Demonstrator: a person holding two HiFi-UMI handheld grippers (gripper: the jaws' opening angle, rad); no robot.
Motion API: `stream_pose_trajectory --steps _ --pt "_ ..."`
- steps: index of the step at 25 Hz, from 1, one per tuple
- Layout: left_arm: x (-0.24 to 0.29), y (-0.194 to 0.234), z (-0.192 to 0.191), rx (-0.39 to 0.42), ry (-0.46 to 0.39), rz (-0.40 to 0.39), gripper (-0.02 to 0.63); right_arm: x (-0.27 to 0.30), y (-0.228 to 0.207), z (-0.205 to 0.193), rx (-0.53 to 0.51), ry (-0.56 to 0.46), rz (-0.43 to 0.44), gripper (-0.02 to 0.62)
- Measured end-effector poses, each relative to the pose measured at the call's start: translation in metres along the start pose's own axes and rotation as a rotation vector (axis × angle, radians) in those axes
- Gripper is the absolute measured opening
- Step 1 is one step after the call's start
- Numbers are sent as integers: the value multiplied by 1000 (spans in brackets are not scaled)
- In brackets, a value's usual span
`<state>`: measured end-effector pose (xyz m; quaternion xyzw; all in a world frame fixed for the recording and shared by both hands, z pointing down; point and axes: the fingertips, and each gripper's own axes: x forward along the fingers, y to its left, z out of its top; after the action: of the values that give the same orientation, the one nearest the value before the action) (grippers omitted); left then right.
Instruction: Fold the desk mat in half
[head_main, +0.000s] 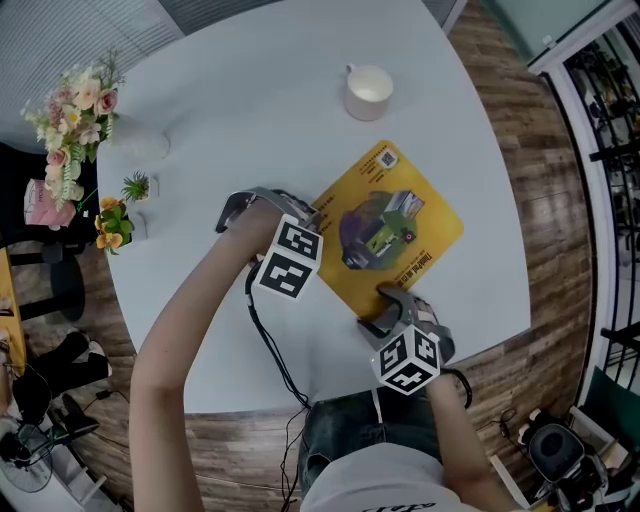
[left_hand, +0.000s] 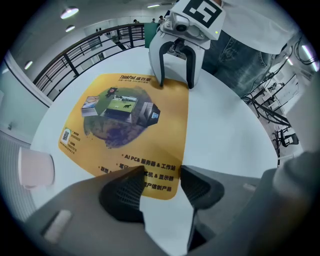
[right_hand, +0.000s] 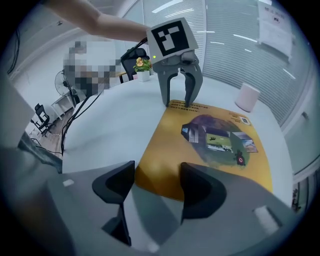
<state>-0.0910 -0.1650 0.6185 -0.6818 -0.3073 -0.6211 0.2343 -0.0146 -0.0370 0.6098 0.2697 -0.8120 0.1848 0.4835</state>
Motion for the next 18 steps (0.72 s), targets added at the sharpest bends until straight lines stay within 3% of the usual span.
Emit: stream_pose_trajectory --steps 3,9,11,15,17,18 --pt "-1 0 0 3 0 -14 229 0 -3 1 20 -6 -11 304" --pt "-2 3 1 -29 -31 1 211 -3 -17 2 65 -26 -65 204" --pt "-2 2 1 -32 -34 6 207 -4 -23 1 69 -28 -94 129" --pt "-3 2 2 -30 -25 19 195 -8 -29 5 108 -52 -91 103" --pt "-4 5 3 -48 -41 46 166 -11 -30 7 119 -63 -91 100" --pt "-5 8 4 -62 -55 65 103 -13 -31 8 120 -66 -94 98"
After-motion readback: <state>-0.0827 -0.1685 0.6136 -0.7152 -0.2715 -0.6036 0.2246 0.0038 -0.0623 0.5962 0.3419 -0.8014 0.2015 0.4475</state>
